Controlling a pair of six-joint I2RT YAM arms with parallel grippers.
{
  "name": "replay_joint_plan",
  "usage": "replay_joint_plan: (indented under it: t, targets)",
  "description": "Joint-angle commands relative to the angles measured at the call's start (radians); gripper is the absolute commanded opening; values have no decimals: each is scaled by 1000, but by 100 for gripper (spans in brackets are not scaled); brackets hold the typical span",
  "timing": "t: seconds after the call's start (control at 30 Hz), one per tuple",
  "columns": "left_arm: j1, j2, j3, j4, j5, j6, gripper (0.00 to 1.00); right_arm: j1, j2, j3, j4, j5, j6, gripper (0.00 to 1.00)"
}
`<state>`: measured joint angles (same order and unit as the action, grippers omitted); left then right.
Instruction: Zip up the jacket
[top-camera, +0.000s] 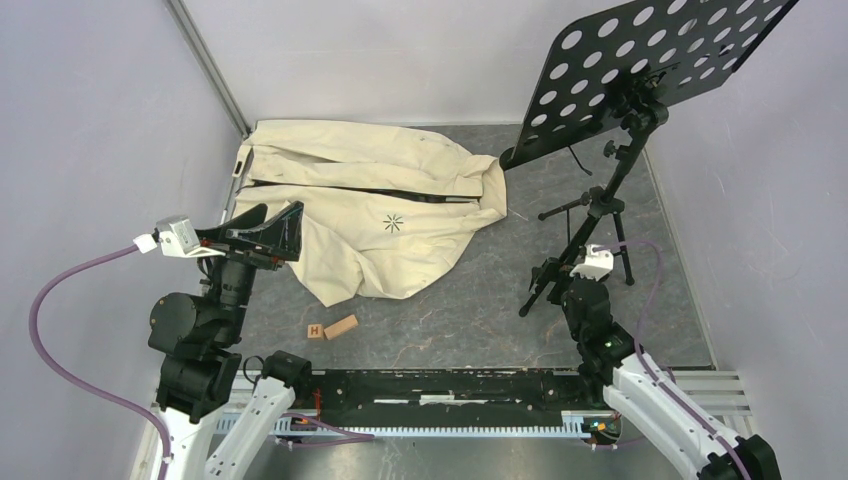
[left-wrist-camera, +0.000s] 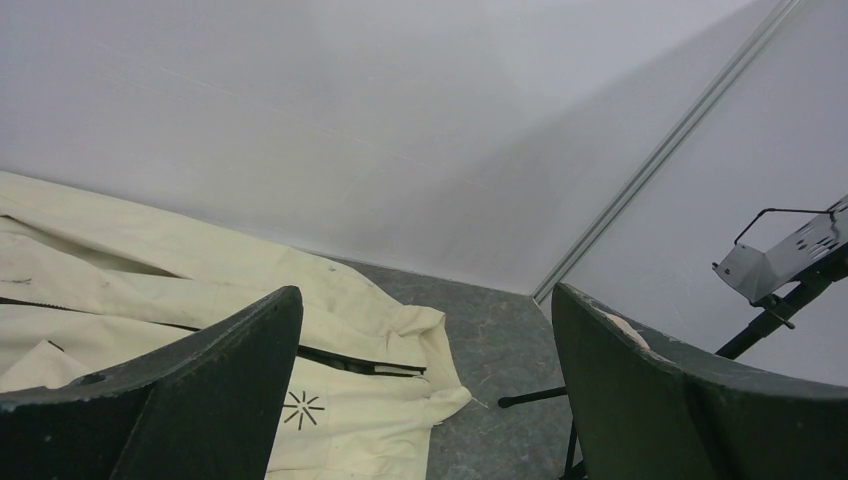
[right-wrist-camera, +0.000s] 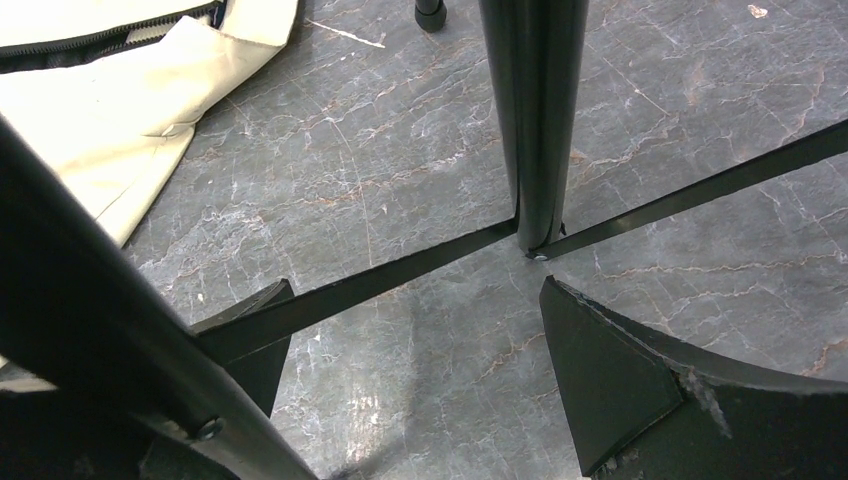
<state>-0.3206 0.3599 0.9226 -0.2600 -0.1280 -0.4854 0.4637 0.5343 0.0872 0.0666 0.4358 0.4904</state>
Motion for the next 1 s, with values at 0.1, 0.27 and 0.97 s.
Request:
replay_joint_plan:
  t: [0.1, 0.27, 0.97]
  targets:
    - [5, -2, 32, -2, 4, -22, 100, -5, 35, -18, 67, 48, -39, 99]
    - [5, -2, 30, -2, 4, -22, 100, -12, 59, -26, 109, 48, -52, 99]
    - [5, 0, 30, -5, 10, -24, 100, -123, 187, -40, 271, 0, -94, 99]
